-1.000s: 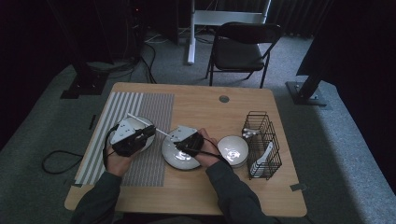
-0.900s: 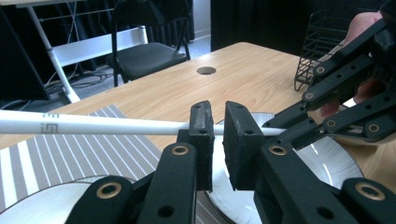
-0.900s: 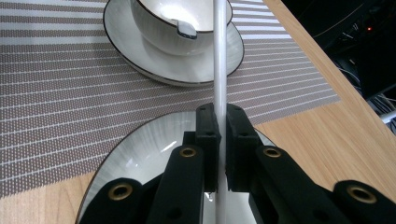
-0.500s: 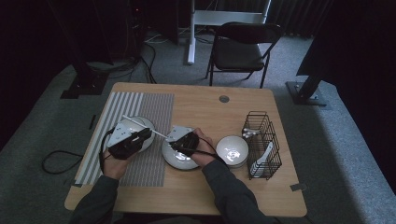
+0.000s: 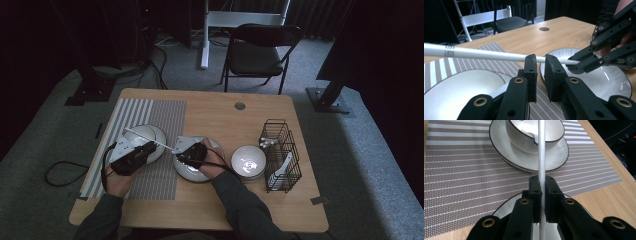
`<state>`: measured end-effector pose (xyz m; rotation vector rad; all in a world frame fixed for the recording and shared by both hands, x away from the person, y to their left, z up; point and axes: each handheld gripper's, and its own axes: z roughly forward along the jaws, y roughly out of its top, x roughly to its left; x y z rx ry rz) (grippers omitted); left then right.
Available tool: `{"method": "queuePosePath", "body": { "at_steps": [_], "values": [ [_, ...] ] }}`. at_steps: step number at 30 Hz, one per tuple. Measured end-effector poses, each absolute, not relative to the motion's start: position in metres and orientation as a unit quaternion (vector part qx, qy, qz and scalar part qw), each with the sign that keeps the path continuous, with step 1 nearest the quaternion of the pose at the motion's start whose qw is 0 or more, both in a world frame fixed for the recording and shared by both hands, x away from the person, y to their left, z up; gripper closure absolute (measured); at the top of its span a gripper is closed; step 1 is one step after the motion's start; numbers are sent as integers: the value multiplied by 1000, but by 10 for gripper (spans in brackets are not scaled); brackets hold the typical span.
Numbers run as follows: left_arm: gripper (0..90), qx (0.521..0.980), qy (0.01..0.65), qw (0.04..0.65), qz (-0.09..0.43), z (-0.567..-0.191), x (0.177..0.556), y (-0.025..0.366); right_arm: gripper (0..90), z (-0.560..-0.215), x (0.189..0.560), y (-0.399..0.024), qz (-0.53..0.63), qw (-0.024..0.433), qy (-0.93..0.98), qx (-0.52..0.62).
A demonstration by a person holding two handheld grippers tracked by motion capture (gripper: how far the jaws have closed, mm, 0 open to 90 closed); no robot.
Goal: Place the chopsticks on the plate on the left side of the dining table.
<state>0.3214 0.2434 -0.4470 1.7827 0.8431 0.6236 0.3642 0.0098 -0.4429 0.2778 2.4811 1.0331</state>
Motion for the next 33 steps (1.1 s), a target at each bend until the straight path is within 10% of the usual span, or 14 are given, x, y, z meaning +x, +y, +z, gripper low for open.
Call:
{"method": "queuePosePath", "body": {
  "at_steps": [33],
  "values": [
    [803, 732, 379, 507, 253, -466, 313, 259, 858, -459, 373, 55, 343, 195, 916, 66]
  ]
}}
